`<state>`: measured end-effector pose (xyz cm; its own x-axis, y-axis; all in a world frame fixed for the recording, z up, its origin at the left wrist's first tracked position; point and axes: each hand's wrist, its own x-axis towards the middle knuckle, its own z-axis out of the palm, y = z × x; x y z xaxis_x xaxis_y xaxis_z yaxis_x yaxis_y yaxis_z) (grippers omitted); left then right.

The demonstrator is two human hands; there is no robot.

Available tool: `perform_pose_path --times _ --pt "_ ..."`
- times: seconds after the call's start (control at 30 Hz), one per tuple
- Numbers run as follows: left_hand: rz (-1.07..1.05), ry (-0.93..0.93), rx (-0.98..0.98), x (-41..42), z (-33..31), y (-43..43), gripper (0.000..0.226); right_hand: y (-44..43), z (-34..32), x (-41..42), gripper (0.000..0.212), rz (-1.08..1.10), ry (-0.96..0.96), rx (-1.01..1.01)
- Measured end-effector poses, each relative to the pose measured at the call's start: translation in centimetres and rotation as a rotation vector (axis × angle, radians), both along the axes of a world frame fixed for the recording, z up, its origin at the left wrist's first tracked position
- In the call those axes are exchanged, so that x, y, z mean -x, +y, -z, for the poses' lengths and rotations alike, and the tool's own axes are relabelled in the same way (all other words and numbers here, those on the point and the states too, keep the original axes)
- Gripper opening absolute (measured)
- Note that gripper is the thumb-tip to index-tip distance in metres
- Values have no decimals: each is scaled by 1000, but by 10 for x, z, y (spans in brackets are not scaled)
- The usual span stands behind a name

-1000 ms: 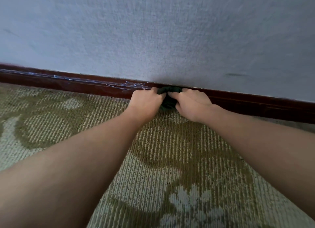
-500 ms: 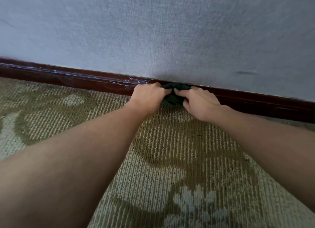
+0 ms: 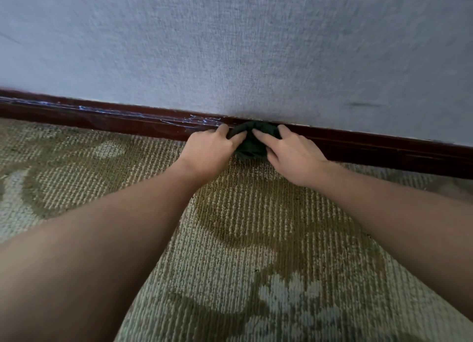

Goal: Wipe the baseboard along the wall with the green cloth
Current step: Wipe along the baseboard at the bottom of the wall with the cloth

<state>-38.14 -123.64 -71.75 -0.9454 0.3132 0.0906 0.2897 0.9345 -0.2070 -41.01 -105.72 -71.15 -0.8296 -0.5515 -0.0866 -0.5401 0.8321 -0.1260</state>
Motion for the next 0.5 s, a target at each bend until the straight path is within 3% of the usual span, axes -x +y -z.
perform_pose_path --times 0.23,0.5 --pt "20 53 47 3 5 -3 53 -11 0 1 50 56 -18 39" --pt "-118 -29 -75 8 11 4 56 -19 9 6 49 165 -155 247"
